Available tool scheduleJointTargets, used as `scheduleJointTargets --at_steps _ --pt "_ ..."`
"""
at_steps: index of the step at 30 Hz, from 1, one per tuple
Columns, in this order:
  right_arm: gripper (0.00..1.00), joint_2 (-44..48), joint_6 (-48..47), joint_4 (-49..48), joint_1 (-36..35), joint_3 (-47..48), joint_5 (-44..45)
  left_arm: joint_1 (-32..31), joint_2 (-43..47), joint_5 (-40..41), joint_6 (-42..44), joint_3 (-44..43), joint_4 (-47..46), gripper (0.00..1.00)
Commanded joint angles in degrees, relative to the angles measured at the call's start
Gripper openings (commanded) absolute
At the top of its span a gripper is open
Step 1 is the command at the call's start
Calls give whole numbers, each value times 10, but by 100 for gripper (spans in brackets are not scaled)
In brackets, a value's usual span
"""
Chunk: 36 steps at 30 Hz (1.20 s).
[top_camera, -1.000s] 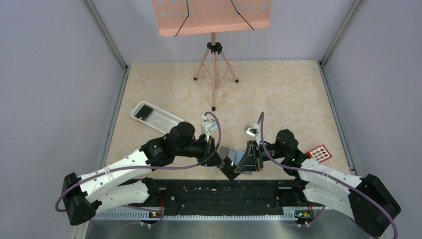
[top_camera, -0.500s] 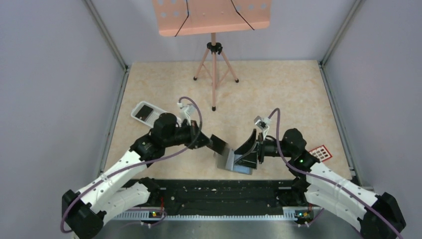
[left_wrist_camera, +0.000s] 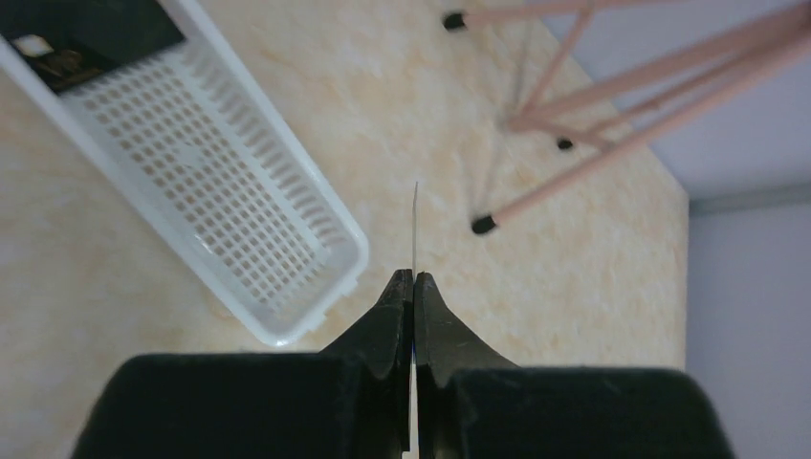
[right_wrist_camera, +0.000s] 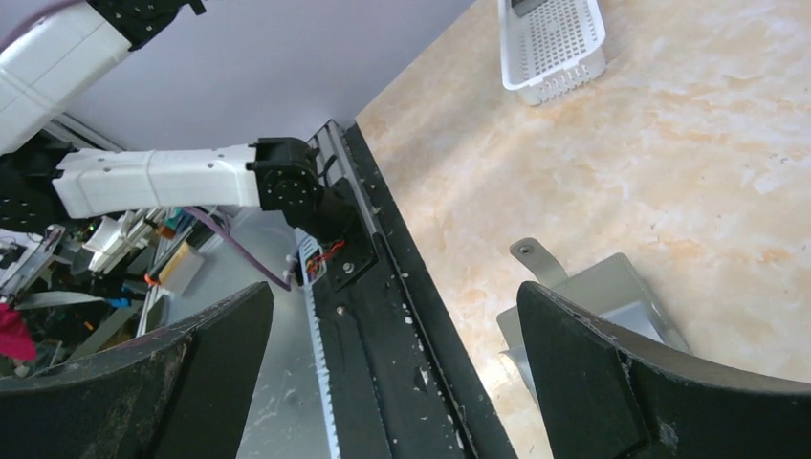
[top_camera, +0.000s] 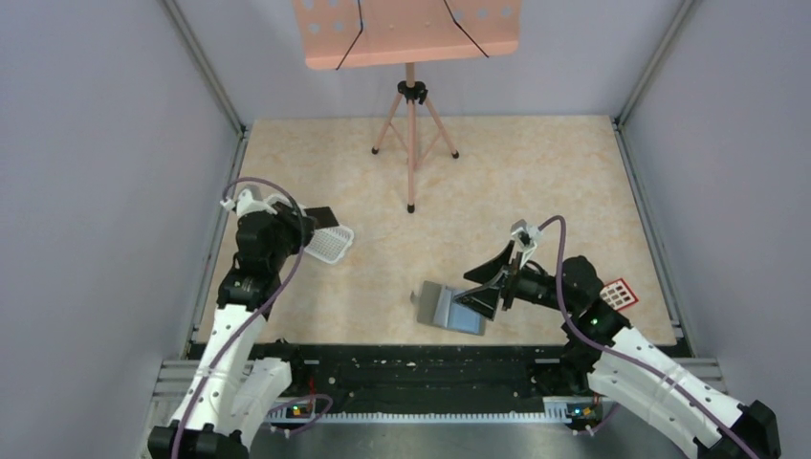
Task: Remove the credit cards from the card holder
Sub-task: Place the credit card in the storage box.
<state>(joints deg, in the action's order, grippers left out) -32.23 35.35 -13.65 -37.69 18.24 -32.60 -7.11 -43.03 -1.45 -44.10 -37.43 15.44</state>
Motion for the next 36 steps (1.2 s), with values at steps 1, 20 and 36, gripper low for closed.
scheduleJointTargets --at_steps 1,20,36 --pt "99 7 -5 -20 2 -14 10 64 -10 97 -32 3 -42 0" --pt "97 36 -40 -19 1 -27 14 244 -232 55 -99 21 -257 0" --pt "97 37 -39 -28 1 -32 24 281 -391 -27 -109 32 -391 0"
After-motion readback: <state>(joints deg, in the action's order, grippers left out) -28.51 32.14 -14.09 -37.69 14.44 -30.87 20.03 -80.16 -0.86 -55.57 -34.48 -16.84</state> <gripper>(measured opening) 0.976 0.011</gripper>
